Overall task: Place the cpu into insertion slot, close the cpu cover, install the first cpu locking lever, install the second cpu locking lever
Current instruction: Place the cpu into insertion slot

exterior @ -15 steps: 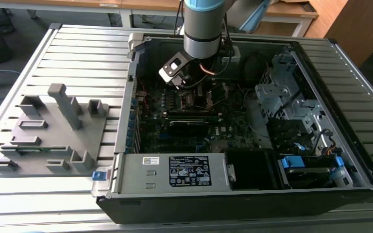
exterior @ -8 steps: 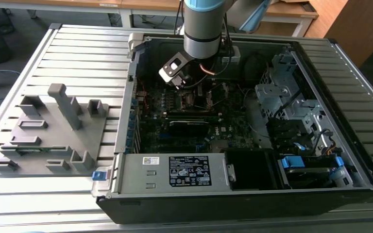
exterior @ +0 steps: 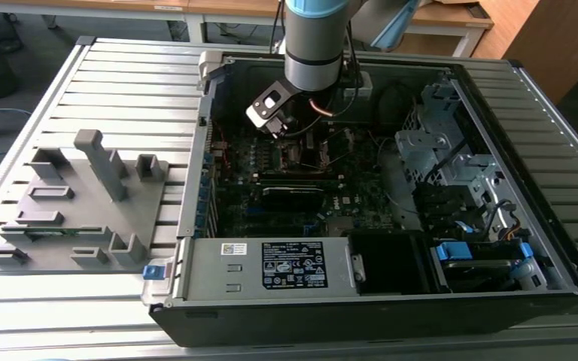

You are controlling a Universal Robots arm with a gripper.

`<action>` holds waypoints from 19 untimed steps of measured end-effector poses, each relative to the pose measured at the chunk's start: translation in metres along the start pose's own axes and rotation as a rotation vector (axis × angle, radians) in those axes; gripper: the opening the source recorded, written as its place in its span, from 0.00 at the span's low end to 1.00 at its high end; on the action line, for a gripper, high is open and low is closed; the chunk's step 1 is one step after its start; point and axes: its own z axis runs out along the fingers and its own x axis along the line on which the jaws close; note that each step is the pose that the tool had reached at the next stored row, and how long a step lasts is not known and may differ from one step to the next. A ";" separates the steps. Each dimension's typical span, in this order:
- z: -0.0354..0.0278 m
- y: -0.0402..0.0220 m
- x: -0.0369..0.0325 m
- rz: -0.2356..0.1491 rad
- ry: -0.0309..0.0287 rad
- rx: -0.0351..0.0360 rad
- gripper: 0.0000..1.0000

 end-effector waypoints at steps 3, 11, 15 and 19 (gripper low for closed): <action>0.0005 0.0001 0.0001 0.000 0.0013 -0.0009 0.55; -0.0055 0.0003 0.0001 0.000 0.0001 -0.0001 0.60; -0.0132 0.0007 0.0003 0.000 0.0000 -0.0001 0.60; -0.0147 0.0008 0.0004 0.000 0.0001 -0.0001 0.60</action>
